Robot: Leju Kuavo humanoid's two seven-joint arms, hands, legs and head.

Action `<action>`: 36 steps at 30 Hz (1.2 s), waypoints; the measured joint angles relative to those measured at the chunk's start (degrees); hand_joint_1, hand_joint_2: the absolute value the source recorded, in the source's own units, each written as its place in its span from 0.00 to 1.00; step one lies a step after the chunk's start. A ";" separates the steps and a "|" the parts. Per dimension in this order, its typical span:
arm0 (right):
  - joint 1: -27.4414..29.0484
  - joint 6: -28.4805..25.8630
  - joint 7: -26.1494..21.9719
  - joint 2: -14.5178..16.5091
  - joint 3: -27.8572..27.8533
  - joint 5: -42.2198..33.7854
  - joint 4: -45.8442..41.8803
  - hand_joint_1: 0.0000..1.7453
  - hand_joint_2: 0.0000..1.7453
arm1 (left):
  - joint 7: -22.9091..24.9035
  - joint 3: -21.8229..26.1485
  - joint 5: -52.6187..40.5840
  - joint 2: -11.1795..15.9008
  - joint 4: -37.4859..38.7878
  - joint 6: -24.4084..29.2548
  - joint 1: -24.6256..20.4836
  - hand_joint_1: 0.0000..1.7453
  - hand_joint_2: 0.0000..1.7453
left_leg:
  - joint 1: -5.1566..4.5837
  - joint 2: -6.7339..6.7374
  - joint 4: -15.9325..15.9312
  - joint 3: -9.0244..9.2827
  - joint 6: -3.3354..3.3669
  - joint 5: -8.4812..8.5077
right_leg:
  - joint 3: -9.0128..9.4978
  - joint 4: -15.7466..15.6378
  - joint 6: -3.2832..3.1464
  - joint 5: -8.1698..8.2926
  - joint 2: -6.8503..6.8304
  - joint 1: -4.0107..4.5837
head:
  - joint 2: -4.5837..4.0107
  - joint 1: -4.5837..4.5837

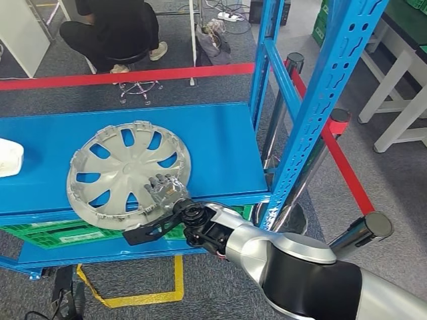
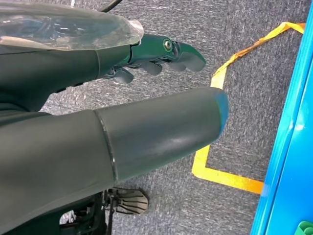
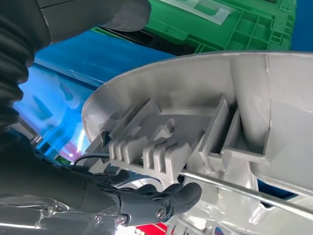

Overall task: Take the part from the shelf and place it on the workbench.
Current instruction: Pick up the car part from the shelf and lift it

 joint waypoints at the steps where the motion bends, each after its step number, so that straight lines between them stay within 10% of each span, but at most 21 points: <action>1: 0.00 -0.12 0.00 -0.01 0.07 0.17 0.09 0.00 1.00 | -0.01 -0.07 -0.02 0.00 0.01 -0.01 0.00 0.00 0.00 | 0.00 0.00 0.00 0.00 0.00 0.00 | 0.00 0.00 0.00 0.00 0.00 0.00 | 0.00 0.00; 7: 0.01 -1.39 0.10 -0.02 0.50 1.39 0.59 0.00 1.00 | -0.01 -0.20 -0.05 0.00 0.03 -0.17 -0.02 0.00 0.00 | 0.00 0.00 0.00 0.00 0.00 0.00 | 0.00 0.00 0.00 0.00 0.00 0.00 | 0.00 -0.01; 11: 0.01 -1.93 0.25 -0.02 0.73 1.92 0.95 1.00 1.00 | 0.01 -0.21 -0.06 0.00 0.03 -0.32 -0.04 0.00 0.00 | 0.00 0.00 0.00 0.00 0.00 0.00 | 0.00 0.00 0.00 0.00 0.00 0.00 | 0.00 -0.01; 36: -0.60 -4.90 2.72 -0.28 2.50 10.15 2.22 1.00 1.00 | 0.40 -1.51 0.69 0.00 0.08 -0.30 -0.34 0.00 0.00 | -0.01 0.01 0.00 0.13 0.00 0.00 | 0.11 0.00 0.00 0.00 -0.02 0.00 | 0.00 -0.01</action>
